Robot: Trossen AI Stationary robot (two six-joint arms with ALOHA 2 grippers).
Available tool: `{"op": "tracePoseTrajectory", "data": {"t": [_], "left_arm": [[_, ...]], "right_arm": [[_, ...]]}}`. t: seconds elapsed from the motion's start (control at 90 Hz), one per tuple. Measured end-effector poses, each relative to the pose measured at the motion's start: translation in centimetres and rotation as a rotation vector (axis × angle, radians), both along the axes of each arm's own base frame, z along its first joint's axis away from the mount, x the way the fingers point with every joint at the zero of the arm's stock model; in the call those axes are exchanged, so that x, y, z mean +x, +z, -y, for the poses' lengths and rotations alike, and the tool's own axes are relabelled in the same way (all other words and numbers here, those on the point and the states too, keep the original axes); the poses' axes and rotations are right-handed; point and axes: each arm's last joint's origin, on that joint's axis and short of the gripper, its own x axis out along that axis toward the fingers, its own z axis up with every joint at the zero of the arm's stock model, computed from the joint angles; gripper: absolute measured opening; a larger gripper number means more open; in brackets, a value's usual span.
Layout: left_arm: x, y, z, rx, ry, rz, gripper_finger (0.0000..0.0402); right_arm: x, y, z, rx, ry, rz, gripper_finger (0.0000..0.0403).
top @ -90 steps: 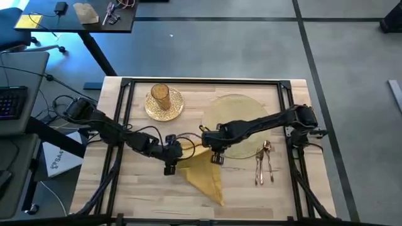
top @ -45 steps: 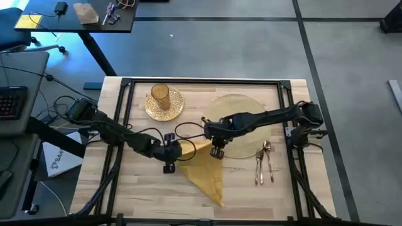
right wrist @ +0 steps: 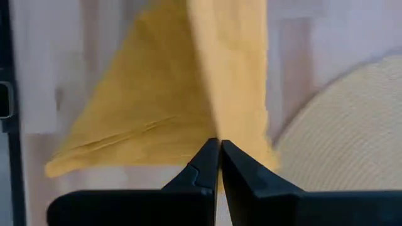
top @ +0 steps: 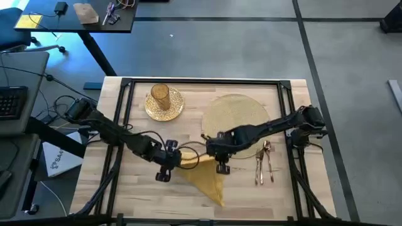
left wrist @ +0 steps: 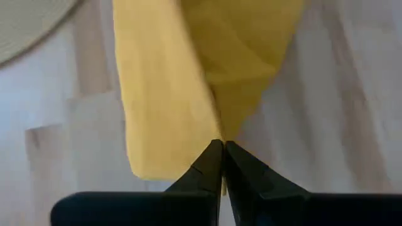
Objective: Set table place
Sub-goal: Fold the yellow table napkin
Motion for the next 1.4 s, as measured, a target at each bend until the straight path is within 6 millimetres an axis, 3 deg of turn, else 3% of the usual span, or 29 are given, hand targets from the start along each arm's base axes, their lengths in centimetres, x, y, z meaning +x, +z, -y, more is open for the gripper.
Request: {"op": "tracePoseTrajectory", "data": {"t": [0.3, 0.489, 0.611, 0.9, 1.011, 1.189, 1.4], "left_arm": [[-0.5, -1.8, -0.1, -0.096, 0.014, -0.001, 0.0], [-0.5, -1.9, -0.1, -0.115, 0.033, 0.005, 0.0], [-0.4, -1.9, -0.1, -0.117, 0.042, 0.008, 0.0], [-0.4, -1.9, -0.1, -0.143, 0.147, 0.01, 0.0], [-0.4, -1.9, -0.1, -0.148, 0.157, 0.01, 0.0], [-0.4, -1.9, -0.2, -0.145, 0.165, 0.013, 0.0], [-0.4, -1.9, -0.2, -0.143, 0.177, 0.016, 0.0]], "right_arm": [[0.7, -4.5, -3.1, -0.069, 0.008, -0.08, 0.0], [1.3, -4.5, -3.7, -0.02, -0.027, -0.019, 0.0], [2.2, -4.2, -5.4, 0.032, 0.08, 0.107, 0.0004], [2.9, -7.5, -6.5, -0.062, 0.192, 0.108, 0.011], [2.5, -9.2, -7.0, -0.119, 0.194, 0.054, 0.0131], [2.2, -10.0, -7.9, -0.182, 0.188, 0.057, 0.0115], [1.6, -10.0, -8.1, -0.236, 0.11, 0.025, 0.0047]]}}
